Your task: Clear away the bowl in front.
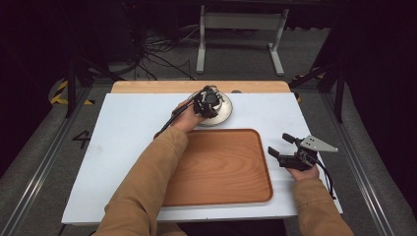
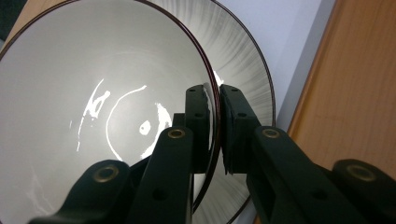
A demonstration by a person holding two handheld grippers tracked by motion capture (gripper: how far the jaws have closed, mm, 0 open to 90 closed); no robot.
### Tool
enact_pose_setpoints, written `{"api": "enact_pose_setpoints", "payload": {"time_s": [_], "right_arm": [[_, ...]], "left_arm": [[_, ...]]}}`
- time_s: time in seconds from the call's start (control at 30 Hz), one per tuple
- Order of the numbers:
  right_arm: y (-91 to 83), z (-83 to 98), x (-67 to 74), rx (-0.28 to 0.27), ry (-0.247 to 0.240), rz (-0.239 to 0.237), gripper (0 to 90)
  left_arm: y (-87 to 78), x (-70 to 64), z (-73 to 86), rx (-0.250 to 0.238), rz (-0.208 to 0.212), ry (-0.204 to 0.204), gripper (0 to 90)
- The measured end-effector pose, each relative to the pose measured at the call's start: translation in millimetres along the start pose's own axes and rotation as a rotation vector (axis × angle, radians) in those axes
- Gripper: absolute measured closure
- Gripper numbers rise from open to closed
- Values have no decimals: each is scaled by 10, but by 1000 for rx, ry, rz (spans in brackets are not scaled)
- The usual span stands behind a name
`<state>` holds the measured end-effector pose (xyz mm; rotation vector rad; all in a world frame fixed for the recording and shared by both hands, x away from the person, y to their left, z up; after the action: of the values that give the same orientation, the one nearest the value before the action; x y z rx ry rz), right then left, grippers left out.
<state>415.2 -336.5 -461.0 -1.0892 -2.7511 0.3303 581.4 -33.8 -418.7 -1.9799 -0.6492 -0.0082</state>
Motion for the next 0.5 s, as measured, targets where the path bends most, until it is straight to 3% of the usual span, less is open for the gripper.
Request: {"api": "enact_pose_setpoints", "payload": {"time_s": [0.3, 0.5], "right_arm": [[0, 0, 0, 0, 0, 1, 121], [1, 0, 0, 0, 0, 1, 120]], "left_arm": [[-64, -15, -37, -6, -13, 16, 832], [-147, -33, -71, -16, 4, 7, 834]]}}
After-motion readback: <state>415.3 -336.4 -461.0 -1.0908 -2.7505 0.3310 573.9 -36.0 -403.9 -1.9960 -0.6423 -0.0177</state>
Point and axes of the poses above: each handheld gripper's, and its own axes: y roughly forward along the jaws, z roughly out of its underside, x roughly to its left, the point moved 3 cm from there along y, roughly forward along the jaws, and after that the axes turned 7 degrees about -z, right-handed, at the moved point
